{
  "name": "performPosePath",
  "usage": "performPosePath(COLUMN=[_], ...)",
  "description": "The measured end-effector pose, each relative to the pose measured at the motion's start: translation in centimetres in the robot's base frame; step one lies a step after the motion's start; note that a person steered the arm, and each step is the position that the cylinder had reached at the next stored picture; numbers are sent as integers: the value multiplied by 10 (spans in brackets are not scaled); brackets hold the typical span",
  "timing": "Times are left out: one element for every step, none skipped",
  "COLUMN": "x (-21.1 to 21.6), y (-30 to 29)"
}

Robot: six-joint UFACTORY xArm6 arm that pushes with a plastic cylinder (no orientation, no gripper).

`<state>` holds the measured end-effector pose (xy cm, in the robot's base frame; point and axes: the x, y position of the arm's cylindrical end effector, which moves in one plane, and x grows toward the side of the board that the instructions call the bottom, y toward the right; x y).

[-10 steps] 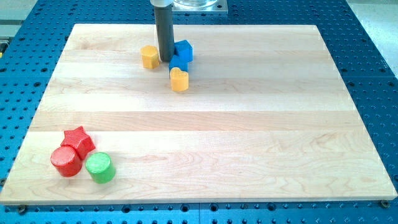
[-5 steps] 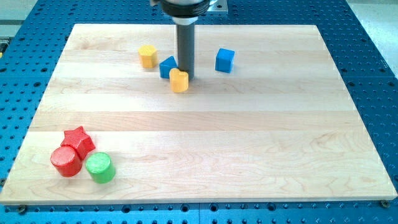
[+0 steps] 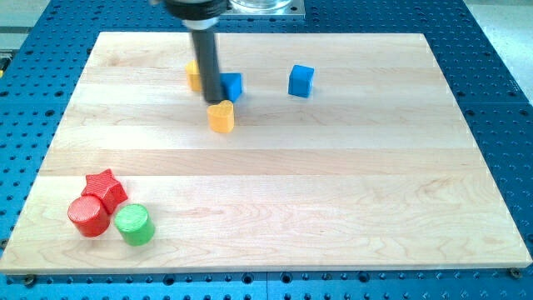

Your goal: Push the blue blocks towards the top right of the board

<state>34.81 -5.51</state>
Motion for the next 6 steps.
performPosePath(x=[-11, -25, -25, -14, -13, -10], y=[-9, 6, 43, 63, 106, 97])
